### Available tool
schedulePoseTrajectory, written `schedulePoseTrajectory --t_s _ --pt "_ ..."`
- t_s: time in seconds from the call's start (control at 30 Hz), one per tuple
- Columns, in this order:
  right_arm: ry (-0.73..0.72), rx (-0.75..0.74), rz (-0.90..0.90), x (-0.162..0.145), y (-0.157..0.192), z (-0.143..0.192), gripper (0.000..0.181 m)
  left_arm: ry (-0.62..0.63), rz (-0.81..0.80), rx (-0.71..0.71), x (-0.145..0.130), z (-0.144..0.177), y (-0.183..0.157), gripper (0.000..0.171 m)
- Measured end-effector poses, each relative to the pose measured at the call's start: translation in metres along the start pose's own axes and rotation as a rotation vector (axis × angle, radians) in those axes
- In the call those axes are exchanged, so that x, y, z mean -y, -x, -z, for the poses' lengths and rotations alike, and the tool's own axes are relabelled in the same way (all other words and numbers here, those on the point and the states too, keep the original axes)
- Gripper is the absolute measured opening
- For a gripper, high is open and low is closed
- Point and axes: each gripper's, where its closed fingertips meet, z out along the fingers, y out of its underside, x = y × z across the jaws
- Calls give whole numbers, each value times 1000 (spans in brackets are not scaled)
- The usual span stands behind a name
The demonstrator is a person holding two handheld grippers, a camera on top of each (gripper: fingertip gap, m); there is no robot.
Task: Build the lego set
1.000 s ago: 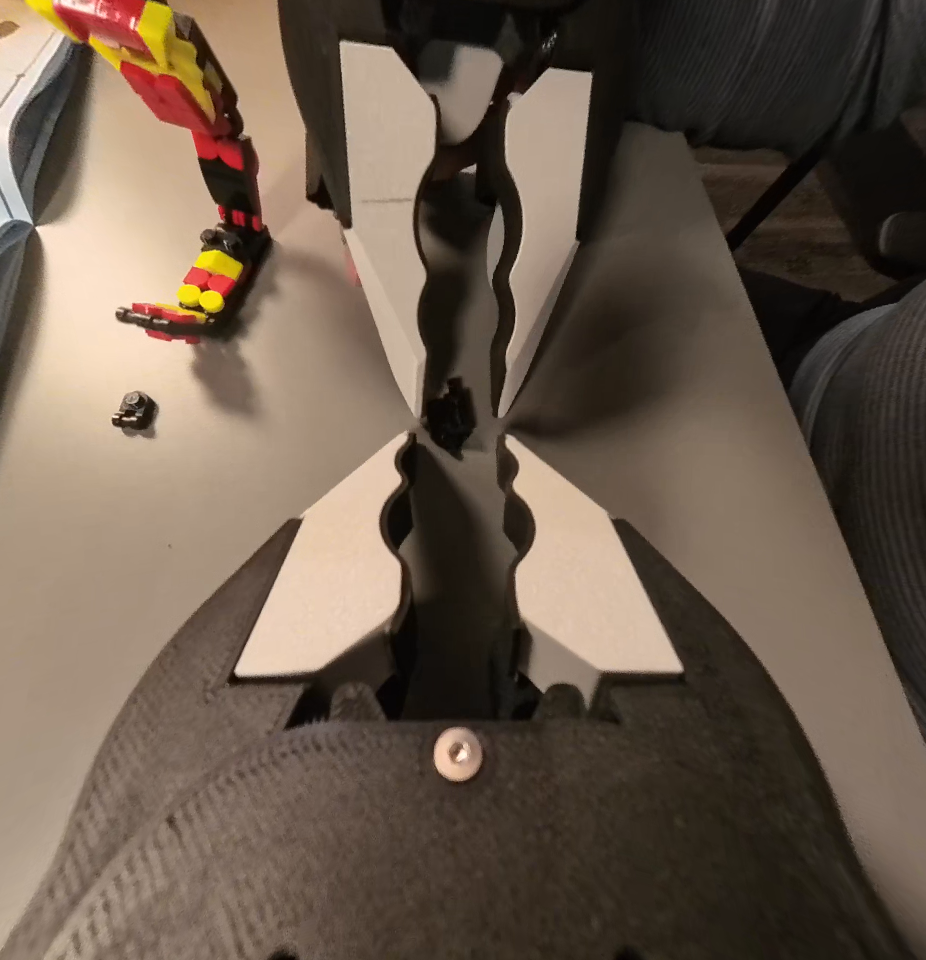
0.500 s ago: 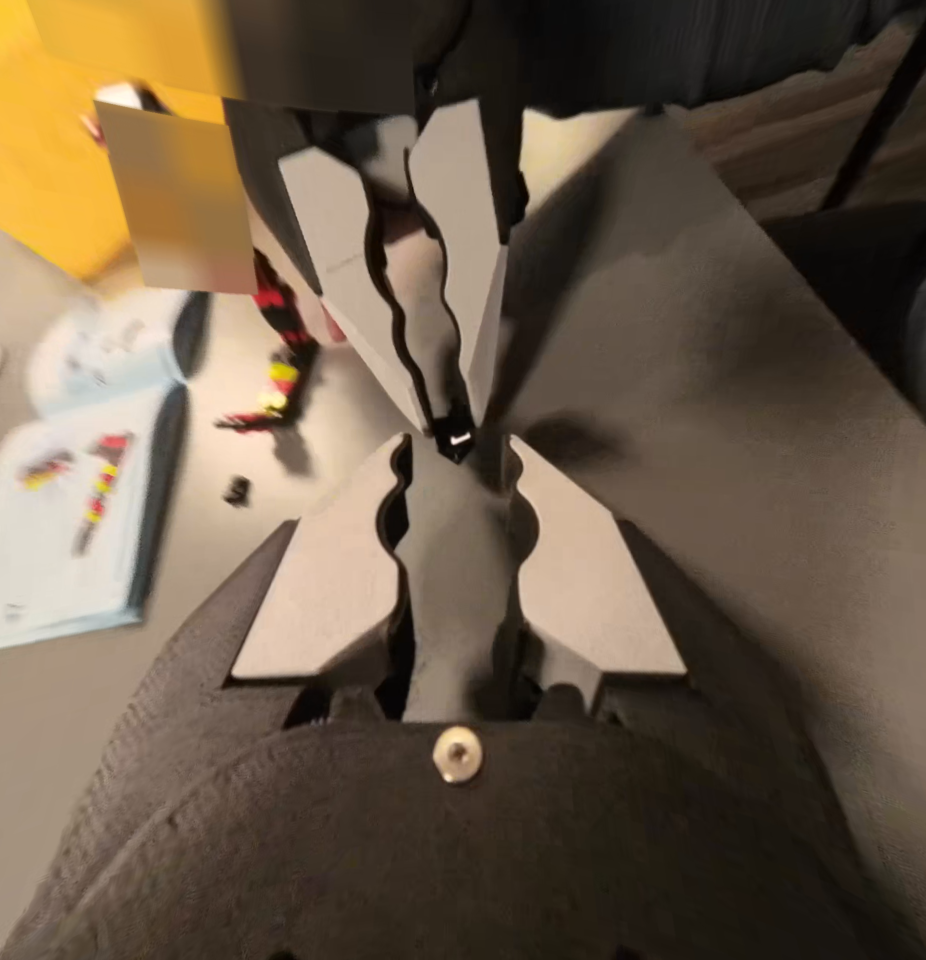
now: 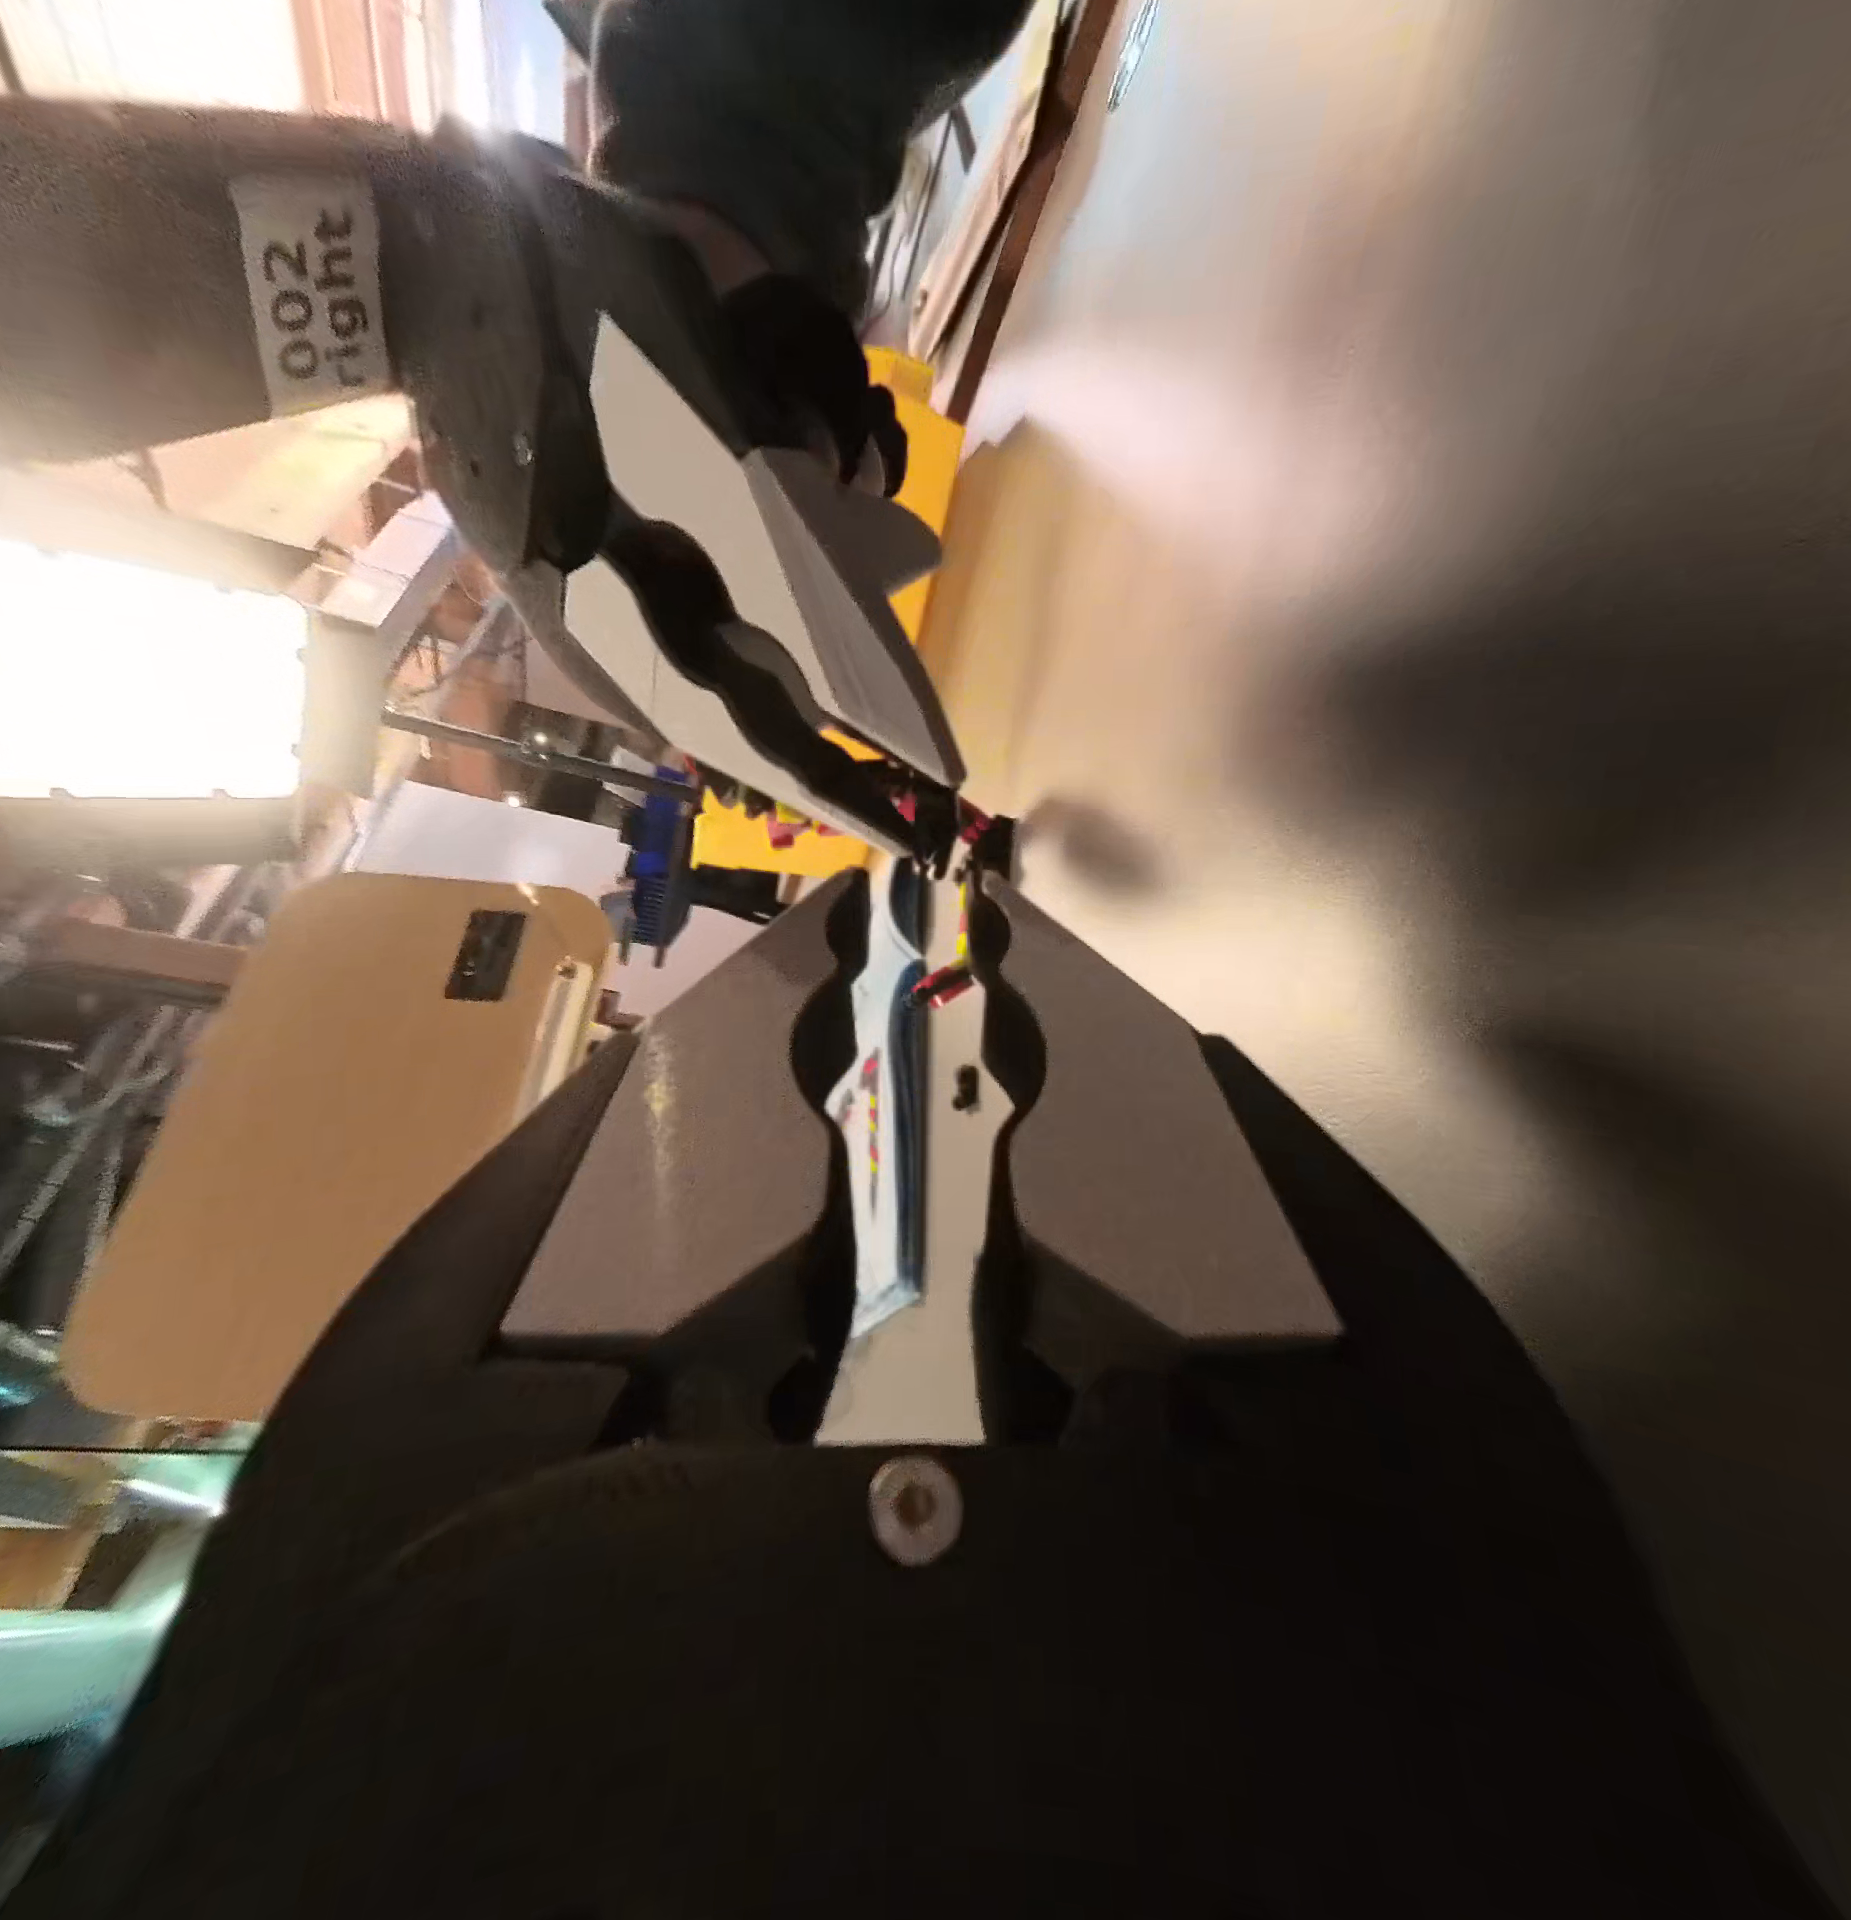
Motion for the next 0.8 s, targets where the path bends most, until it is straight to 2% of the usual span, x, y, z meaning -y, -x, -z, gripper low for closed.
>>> schedulePoseTrajectory --t_s 0.23,0.8 --pt "19 3 4 7 3 4 13 -5 -63 39 5 2 4 5" --pt "17 -2 -8 7 4 1 13 28 -181 64 7 0 2 1"
